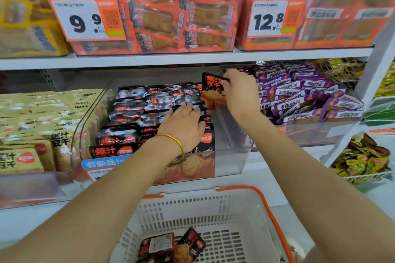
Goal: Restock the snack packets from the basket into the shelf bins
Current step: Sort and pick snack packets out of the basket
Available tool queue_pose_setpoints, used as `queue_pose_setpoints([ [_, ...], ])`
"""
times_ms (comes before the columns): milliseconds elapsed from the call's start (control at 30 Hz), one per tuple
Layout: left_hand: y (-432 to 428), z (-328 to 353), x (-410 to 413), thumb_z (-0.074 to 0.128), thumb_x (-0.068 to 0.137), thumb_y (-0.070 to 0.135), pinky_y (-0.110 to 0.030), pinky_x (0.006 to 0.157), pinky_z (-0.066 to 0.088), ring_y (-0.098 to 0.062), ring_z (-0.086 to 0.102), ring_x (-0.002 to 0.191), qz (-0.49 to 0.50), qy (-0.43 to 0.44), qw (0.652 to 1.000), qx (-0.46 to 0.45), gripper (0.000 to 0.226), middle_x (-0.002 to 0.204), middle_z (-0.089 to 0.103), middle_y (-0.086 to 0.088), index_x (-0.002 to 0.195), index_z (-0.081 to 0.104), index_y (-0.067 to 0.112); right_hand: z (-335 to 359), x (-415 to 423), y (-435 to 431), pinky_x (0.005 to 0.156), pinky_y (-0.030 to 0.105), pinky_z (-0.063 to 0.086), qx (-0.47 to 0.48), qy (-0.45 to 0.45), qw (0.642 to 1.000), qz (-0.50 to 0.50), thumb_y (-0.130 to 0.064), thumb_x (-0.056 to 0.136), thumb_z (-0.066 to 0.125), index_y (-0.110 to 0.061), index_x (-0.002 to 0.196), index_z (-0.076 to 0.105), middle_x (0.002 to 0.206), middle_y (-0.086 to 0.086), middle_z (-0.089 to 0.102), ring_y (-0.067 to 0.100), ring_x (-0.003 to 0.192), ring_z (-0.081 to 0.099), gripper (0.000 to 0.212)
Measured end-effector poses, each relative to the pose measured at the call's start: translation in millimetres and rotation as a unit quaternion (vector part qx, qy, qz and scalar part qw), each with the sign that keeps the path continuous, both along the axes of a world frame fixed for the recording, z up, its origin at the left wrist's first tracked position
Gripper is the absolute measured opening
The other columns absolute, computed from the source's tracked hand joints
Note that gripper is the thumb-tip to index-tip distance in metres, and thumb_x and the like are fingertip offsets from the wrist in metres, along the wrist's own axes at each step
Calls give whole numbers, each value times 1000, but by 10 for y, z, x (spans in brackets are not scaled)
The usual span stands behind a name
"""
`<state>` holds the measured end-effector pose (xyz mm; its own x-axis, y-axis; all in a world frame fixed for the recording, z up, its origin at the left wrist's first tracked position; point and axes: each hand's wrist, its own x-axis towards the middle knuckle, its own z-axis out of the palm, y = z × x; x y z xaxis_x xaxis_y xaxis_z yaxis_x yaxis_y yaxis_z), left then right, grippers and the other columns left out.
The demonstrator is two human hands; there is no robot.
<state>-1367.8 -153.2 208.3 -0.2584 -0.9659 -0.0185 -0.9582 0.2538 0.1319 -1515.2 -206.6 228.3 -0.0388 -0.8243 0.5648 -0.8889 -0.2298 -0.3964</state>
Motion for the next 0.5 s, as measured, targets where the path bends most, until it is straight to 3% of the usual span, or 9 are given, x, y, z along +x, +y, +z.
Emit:
queue_pose_setpoints([
  [133,-10,-59,53,18,103,40,-40,119,6,-19,3,147,-8,-1,1000,9,54,159,5,-6,151,14,15,89,117,-166,62,34,34,68,73,992,-71,6,90,47,0,97,55,99,20,62,34,90,59,12],
  [367,-32,-100,79,17,102,41,-40,119,6,-19,3,147,-11,-1,1000,4,54,159,6,-6,151,14,16,140,267,-185,66,35,37,92,172,978,-73,13,84,47,0,111,53,110,21,60,37,100,61,30],
  [500,-48,-119,80,17,102,41,-40,119,5,-19,3,146,-10,5,1000,6,55,159,6,-6,151,15,16,-60,247,-126,70,36,42,154,175,970,-69,11,86,48,3,115,50,115,22,59,37,105,60,30],
])
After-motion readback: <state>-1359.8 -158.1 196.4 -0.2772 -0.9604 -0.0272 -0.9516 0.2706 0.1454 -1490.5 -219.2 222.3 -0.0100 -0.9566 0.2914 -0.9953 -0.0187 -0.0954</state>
